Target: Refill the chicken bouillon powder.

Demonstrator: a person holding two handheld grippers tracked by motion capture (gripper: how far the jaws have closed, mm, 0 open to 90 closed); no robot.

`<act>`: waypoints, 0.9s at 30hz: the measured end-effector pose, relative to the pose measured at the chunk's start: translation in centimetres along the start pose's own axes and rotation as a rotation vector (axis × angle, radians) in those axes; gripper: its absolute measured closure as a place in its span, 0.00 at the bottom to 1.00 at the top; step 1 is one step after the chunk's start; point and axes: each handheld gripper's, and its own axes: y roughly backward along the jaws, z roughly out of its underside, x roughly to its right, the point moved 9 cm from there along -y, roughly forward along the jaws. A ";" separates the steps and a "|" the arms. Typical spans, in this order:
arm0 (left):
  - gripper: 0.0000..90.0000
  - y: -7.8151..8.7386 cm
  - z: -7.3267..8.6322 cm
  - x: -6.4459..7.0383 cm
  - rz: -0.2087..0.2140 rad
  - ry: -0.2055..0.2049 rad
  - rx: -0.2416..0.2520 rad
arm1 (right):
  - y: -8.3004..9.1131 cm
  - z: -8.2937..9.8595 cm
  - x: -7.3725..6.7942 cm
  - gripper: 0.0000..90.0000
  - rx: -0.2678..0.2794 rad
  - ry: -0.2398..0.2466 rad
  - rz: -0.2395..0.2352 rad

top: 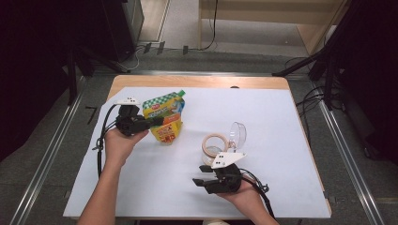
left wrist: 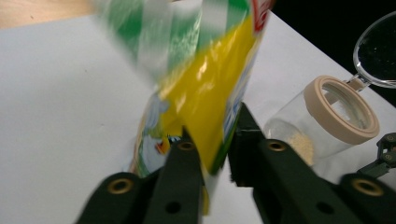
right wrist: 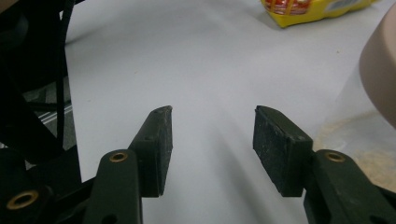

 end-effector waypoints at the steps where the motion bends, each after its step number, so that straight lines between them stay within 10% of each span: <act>1: 1.00 0.0 0.0 0.0 0.003 -0.002 -0.005 | -0.2 0.0 0.0 0.54 -0.002 -0.010 0.002; 10: 1.00 1.0 -0.4 1.6 0.008 -0.060 -0.065 | -1.6 0.6 -0.2 0.54 -0.010 -0.021 0.001; 27: 1.00 3.0 -2.0 9.0 0.219 -0.152 -0.107 | -1.4 0.4 1.1 0.65 0.037 -0.033 0.061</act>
